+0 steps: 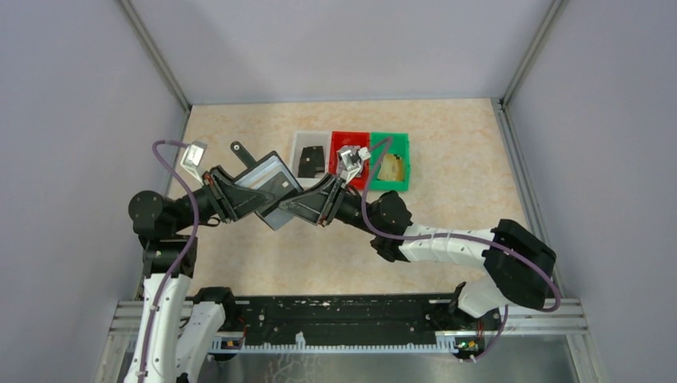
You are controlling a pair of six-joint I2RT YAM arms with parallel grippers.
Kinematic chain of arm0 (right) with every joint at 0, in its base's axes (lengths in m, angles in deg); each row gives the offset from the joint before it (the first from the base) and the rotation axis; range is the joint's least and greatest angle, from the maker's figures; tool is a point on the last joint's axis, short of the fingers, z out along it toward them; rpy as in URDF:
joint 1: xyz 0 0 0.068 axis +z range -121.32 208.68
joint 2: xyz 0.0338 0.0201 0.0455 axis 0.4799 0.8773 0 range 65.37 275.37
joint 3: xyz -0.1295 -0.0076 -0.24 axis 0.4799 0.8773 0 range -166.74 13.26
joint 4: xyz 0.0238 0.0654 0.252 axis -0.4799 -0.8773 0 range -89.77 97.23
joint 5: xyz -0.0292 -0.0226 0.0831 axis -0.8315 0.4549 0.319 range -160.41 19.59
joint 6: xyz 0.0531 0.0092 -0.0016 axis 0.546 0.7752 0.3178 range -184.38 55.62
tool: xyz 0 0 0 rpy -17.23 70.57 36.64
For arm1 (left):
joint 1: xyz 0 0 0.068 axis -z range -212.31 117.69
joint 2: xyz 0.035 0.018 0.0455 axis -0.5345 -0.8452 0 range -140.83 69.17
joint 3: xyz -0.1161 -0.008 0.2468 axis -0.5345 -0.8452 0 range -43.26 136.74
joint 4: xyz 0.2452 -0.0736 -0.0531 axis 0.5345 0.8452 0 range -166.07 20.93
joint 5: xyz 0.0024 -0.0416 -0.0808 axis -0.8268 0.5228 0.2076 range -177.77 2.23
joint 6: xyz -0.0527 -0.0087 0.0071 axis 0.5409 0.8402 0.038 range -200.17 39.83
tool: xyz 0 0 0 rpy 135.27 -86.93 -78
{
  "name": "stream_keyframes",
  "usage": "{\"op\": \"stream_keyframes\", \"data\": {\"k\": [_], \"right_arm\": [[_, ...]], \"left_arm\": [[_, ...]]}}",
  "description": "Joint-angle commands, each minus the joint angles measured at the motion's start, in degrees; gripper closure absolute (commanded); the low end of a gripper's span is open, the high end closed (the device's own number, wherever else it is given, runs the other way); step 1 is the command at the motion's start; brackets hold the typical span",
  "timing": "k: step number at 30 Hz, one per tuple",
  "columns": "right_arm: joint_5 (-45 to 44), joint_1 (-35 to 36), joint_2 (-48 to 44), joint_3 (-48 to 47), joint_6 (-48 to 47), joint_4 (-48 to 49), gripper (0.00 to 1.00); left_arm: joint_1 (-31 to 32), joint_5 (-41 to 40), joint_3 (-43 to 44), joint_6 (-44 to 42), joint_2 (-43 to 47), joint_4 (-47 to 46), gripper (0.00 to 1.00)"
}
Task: Take the credit cards out of the card holder
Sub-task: Remove the credit card from the card holder.
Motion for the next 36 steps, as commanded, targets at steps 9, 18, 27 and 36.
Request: {"op": "stream_keyframes", "data": {"k": [9, 18, 27, 36], "right_arm": [[-2.78, -1.18, 3.68, -3.4, 3.84, 6.24, 0.99], [-3.56, -0.8, 2.95, 0.0, 1.49, 6.53, 1.0], [-3.53, -0.57, 3.87, 1.49, 1.59, 8.31, 1.0], [-3.68, 0.26, 4.83, 3.32, 2.33, 9.97, 1.0]], "left_arm": [[0.46, 3.04, 2.28, -0.89, 1.6, -0.11, 0.88], [0.45, 2.23, -0.4, 7.47, 0.63, -9.6, 0.62], [0.45, 1.24, -1.18, 13.29, -0.72, -15.62, 0.68], [0.46, 0.55, -0.5, 13.83, -1.1, -15.88, 0.65]]}}
